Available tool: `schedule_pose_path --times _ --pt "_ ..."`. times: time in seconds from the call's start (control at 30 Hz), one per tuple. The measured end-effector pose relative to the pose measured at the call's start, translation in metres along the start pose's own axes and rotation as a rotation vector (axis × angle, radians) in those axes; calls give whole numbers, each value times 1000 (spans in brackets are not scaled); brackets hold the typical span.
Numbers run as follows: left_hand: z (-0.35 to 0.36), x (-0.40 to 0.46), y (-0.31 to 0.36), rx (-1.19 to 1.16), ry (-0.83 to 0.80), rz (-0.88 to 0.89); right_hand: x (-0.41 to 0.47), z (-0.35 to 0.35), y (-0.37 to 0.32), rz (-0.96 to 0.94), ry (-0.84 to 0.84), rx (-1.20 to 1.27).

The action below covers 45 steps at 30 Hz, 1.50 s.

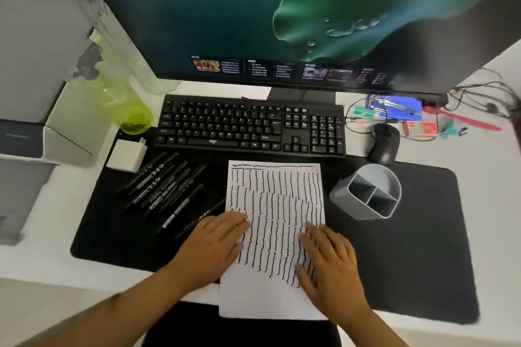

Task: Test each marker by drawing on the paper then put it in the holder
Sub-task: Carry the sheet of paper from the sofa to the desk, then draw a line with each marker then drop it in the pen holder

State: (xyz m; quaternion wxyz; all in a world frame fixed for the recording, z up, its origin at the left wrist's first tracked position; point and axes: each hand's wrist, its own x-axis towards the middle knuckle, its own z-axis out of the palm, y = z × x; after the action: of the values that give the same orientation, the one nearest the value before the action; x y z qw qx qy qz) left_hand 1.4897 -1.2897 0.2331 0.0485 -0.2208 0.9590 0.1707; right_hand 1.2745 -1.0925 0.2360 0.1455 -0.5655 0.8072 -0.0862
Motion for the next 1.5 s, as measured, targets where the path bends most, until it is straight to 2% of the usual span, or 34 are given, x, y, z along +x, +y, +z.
schedule_pose_path --times 0.27,0.77,0.93,1.3,1.37,1.4,1.5 --pt "11 0 -5 -19 38 -24 1 14 8 5 79 33" --pt "27 -5 -15 77 195 93 -4 27 6 -79 238 8" --pt "32 -4 -20 25 252 111 -1 29 3 -77 232 -18" --pt "29 -5 -20 -37 260 107 4 30 -10 -3 211 -33" --pt "25 -8 -18 -110 354 140 2 29 -11 -5 216 -26" --pt "22 -10 -18 -119 461 159 2 29 -11 -6 217 -25" --pt "11 -13 -28 41 759 81 2 28 -11 -10 221 -14"
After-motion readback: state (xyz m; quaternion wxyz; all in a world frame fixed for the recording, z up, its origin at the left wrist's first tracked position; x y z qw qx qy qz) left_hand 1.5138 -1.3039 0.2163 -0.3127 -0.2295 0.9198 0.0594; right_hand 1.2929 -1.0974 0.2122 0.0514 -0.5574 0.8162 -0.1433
